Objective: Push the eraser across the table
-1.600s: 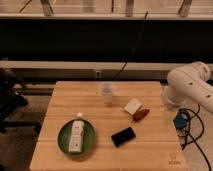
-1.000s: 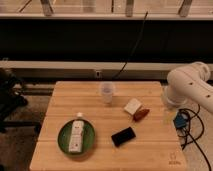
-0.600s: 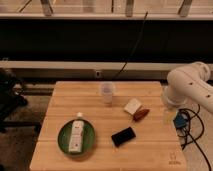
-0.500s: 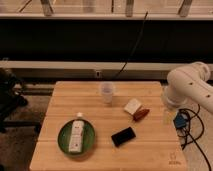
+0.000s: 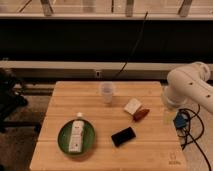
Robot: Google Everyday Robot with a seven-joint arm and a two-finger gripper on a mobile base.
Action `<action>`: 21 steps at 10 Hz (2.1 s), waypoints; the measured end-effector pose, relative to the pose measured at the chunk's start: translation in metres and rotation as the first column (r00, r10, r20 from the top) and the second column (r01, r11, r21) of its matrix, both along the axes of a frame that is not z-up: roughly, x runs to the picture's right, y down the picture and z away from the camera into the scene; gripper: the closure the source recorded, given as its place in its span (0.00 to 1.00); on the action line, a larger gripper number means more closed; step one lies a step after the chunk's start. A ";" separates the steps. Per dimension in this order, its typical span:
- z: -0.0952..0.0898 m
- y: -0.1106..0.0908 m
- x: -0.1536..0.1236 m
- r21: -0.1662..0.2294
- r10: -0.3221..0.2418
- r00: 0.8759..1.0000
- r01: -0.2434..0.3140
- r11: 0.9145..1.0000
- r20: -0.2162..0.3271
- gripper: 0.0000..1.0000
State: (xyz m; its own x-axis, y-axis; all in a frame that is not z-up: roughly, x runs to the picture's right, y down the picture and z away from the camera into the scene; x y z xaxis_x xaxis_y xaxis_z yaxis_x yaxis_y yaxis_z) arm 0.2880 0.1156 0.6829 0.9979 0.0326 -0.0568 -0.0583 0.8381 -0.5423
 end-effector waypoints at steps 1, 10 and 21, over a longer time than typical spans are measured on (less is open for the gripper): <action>0.004 0.014 -0.009 -0.006 -0.014 1.000 0.014 1.000 0.007 0.20; 0.021 0.069 -0.048 -0.045 -0.080 0.995 0.083 0.996 0.055 0.20; 0.030 0.092 -0.071 -0.073 -0.106 0.990 0.113 0.991 0.094 0.20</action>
State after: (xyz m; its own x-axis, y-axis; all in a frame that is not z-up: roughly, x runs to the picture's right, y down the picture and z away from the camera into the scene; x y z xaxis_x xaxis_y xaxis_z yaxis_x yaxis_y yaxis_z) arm 0.2173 0.2079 0.7129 0.9963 -0.0786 0.0353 0.0839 0.7919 -0.6048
